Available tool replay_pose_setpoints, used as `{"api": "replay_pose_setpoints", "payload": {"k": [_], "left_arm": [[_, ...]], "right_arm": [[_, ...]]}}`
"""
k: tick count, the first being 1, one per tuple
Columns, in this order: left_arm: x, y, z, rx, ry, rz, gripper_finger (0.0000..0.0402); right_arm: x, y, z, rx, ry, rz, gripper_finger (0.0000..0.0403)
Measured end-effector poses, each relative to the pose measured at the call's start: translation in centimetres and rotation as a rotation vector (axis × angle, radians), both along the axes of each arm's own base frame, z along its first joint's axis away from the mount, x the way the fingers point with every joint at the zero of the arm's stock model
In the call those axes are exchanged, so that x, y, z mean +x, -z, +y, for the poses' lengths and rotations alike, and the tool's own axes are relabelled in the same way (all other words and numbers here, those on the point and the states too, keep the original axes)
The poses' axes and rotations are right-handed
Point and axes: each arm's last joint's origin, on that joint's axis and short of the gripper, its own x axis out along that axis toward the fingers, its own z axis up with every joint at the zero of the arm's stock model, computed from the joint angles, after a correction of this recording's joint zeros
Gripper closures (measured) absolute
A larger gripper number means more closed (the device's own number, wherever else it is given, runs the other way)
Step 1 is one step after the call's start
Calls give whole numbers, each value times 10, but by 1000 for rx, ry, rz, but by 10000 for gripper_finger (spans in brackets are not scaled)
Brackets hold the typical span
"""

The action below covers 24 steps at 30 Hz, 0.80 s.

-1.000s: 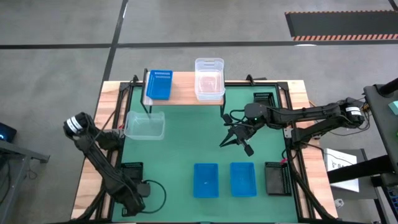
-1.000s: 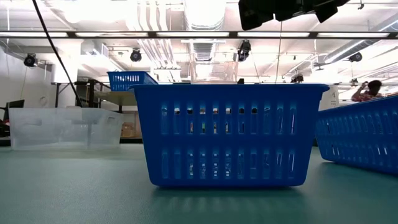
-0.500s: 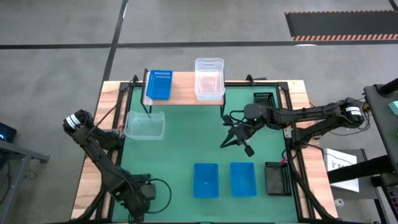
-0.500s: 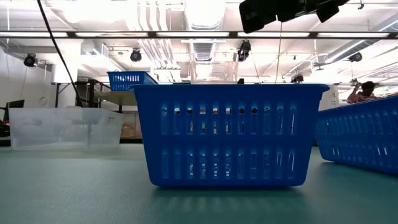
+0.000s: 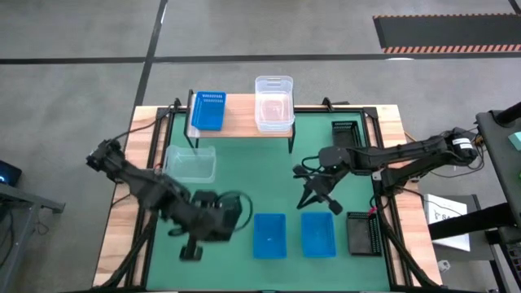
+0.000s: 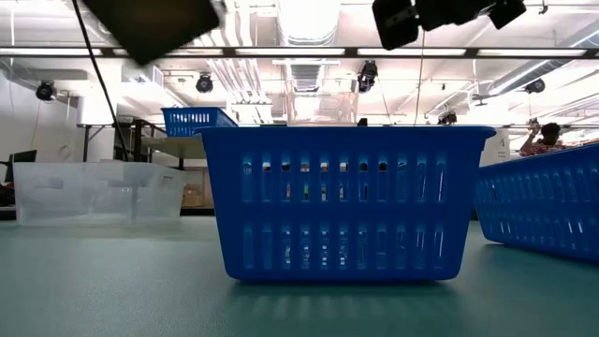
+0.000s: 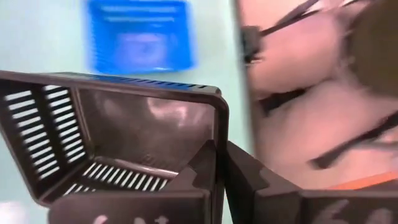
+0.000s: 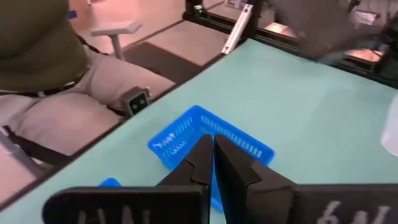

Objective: Stack baskets on shelf by color
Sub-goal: Put the bottom left black bin on the shelf

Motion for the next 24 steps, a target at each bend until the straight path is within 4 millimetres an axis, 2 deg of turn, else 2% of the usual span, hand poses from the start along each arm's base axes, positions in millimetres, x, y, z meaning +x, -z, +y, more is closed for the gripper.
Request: {"api": "replay_pose_setpoints", "payload": {"k": [6, 13, 19, 24], "left_arm": [[7, -22, 66, 341, 58, -49, 401], [17, -26, 151, 644, 39, 4, 401], [24, -20, 209, 716, -25, 41, 401], [27, -16, 237, 724, -71, 48, 402]], "right_arm": [[-8, -6, 20, 43, -38, 26, 394], [-23, -18, 43, 70, -26, 30, 394], [-35, -25, 61, 50, 16, 0, 394], [-41, -27, 73, 32, 38, -20, 394]]}}
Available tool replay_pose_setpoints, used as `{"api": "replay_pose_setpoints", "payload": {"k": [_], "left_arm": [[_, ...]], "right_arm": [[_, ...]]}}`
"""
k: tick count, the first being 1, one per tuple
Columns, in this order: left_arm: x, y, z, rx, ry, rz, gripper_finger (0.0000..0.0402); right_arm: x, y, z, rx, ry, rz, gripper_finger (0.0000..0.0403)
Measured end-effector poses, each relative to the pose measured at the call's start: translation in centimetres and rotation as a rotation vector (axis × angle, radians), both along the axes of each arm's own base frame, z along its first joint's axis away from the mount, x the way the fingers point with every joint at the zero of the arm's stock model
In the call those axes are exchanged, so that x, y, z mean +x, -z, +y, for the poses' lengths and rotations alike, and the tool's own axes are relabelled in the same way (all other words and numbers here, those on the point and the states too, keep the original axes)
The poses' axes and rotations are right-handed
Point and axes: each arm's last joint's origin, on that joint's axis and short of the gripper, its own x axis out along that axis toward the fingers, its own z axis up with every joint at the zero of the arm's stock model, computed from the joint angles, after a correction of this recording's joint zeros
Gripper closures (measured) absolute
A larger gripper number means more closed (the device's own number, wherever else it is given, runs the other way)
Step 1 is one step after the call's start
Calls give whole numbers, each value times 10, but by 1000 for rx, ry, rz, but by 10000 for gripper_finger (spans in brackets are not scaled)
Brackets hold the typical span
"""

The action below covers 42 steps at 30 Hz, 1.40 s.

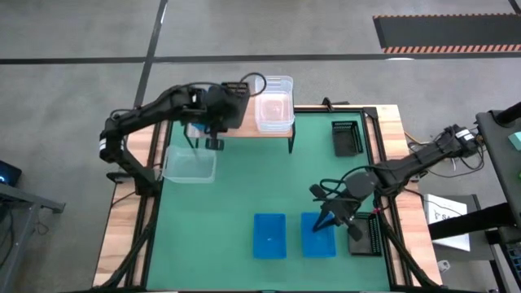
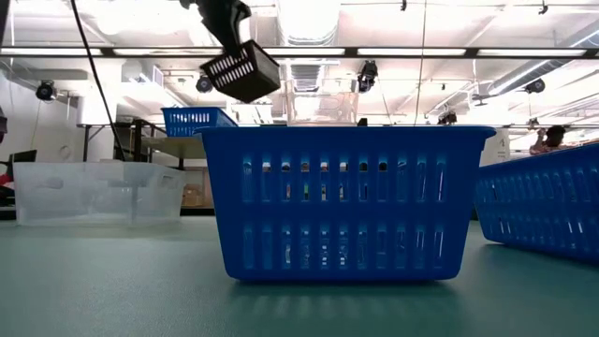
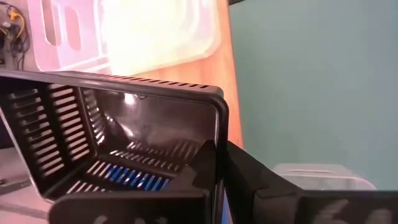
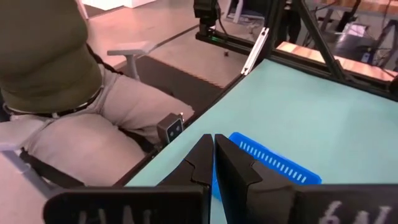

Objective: Stack baskets on shelf by color
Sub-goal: Put the bottom left black bin on the shelf, then stack the left blue bin on the other blue bin on the shelf

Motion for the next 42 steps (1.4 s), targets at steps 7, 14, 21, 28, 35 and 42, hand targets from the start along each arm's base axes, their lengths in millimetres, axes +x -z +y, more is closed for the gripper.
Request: {"api": "replay_pose_setpoints", "payload": {"k": [7, 14, 21, 28, 35, 42], "left_arm": [[9, 14, 15, -14, -1, -34, 402], [16, 34, 20, -23, -19, -24, 402], [22, 54, 23, -25, -39, -32, 401], [28, 65, 27, -14, -46, -68, 372], [28, 62, 28, -7, -48, -92, 343], [3, 49, 12, -40, -31, -20, 338]], "right_arm": [[-5, 0, 11, -14, 24, 0, 394], [-8, 0, 17, -24, 24, -5, 394], [-8, 0, 17, -24, 24, -6, 394], [-8, 0, 17, -13, 29, 3, 394], [-8, 0, 17, -6, 33, 9, 394], [-5, 4, 18, -9, 54, 26, 394]]}}
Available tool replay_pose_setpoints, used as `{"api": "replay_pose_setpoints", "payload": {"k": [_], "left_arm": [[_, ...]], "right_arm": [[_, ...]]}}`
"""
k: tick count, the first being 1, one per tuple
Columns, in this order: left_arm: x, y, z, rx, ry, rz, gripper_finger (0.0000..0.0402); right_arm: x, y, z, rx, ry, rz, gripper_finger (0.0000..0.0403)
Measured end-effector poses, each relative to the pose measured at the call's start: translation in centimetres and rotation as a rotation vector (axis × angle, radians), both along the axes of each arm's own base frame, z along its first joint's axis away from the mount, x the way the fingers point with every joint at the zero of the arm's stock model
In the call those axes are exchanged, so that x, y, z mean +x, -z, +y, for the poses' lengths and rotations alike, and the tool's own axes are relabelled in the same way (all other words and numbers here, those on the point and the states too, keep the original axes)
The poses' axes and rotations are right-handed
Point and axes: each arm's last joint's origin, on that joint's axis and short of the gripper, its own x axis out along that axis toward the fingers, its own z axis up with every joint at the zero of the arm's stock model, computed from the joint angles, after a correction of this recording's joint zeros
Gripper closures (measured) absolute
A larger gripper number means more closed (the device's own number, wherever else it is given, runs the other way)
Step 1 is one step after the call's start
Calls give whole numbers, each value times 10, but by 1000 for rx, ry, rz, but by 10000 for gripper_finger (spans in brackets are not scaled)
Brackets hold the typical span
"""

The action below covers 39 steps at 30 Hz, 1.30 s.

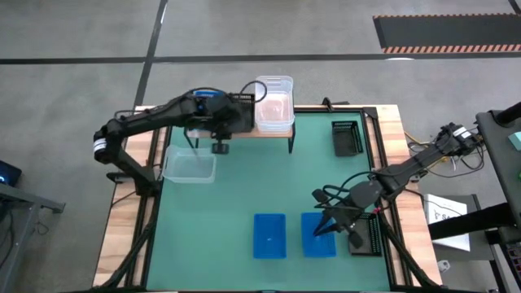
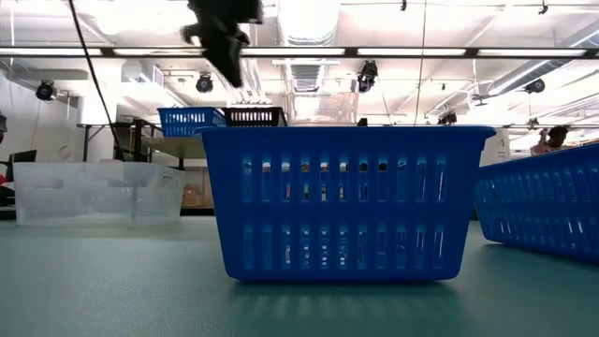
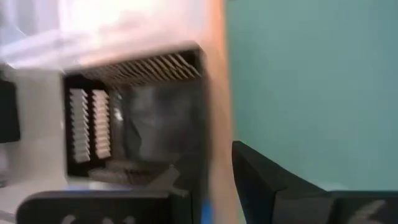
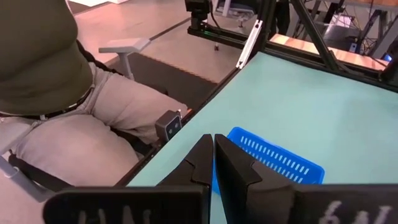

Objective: Stack baskets on shelf by color
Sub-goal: Stack the left blue bin on the other blue bin on the shelf

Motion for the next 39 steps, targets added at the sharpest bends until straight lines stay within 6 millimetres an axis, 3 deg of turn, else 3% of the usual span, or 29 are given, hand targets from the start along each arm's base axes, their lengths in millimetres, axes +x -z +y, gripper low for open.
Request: {"api": "replay_pose_setpoints", "payload": {"k": [4, 8, 14, 22, 39], "left_arm": [[-28, -6, -4, 15, 30, 121, 341], [-43, -10, 8, 136, -6, 110, 354], [-56, 7, 31, 113, -77, 150, 380], [-51, 33, 39, 63, -76, 136, 401], [-48, 32, 37, -46, -107, 33, 402]], "right_arm": [[2, 2, 1, -3, -1, 1, 394], [5, 3, 2, -16, -9, -20, 394], [5, 3, 3, -16, -10, -24, 394], [5, 2, 3, -12, -8, -23, 394], [5, 2, 3, -6, -6, -30, 394]]}}
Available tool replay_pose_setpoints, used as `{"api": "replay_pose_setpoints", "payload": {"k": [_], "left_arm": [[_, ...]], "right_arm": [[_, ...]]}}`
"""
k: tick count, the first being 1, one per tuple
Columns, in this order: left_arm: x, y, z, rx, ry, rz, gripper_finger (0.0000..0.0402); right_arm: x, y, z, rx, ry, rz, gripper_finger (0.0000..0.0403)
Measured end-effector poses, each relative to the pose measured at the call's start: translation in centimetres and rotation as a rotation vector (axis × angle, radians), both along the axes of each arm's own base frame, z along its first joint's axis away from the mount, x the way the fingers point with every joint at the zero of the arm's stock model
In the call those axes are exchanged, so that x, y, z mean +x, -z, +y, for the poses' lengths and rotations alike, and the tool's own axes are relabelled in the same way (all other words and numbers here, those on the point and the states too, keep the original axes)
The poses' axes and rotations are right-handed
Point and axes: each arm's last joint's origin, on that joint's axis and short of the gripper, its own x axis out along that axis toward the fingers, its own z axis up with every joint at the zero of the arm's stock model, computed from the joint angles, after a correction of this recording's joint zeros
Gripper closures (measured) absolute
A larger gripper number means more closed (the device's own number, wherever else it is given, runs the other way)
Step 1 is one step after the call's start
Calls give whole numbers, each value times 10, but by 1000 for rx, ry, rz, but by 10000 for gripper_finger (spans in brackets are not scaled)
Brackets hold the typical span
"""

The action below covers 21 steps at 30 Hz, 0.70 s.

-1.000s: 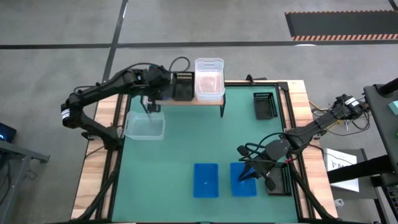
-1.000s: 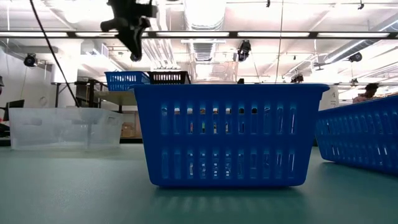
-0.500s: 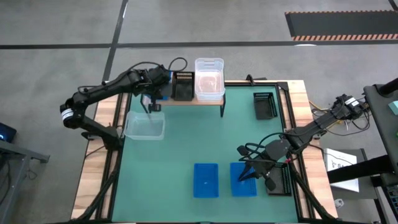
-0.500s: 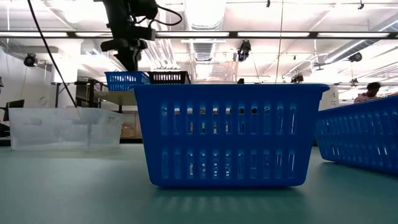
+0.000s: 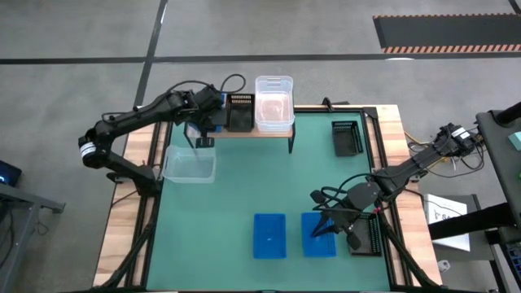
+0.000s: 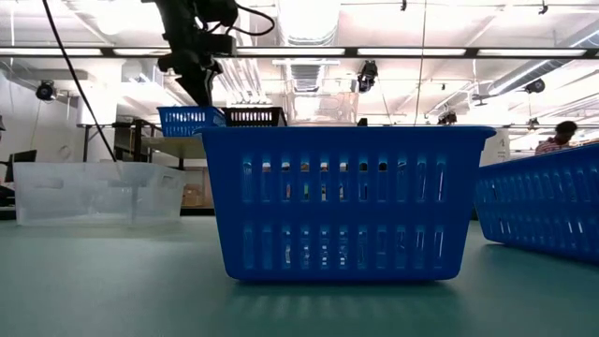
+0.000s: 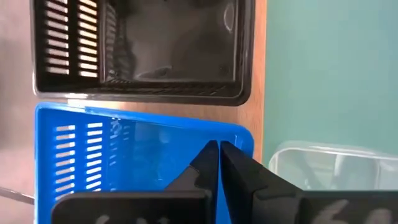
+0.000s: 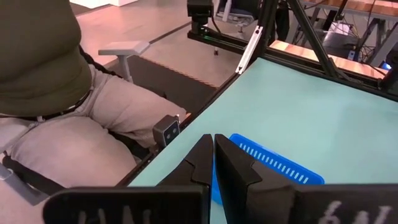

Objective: Stack baskets on shelf by color
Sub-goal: Stack the left blue bin on the other blue bin on the shelf

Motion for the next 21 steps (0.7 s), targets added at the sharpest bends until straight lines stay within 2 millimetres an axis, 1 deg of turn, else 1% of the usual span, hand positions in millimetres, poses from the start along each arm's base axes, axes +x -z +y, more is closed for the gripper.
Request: {"api": "replay_pose_setpoints", "payload": {"k": [3, 6, 9, 11, 13, 15, 18, 21], "left_arm": [[-1, -2, -2, -4, -17, -15, 402], [-4, -8, -6, -2, -38, -55, 402], [-10, -21, -16, 6, -71, -151, 402], [-15, -31, -28, 13, -80, -262, 402], [-19, -37, -46, 9, -60, -426, 402], [-20, -34, -70, -20, -8, -594, 401], [-19, -13, -115, -110, 160, -856, 401], [-20, 18, -164, -188, 411, -1126, 401]], "right_arm": [[0, 0, -1, -7, 21, -4, 394], [0, 0, -1, -9, 23, -5, 394], [1, 1, 0, -6, 23, -14, 394], [2, 6, 1, -8, 19, -31, 394], [5, 14, 2, -15, 14, -48, 394], [9, 22, 4, -10, 14, -59, 394], [16, 36, 8, -22, 5, -98, 394], [24, 48, 12, -42, -3, -138, 394]]}}
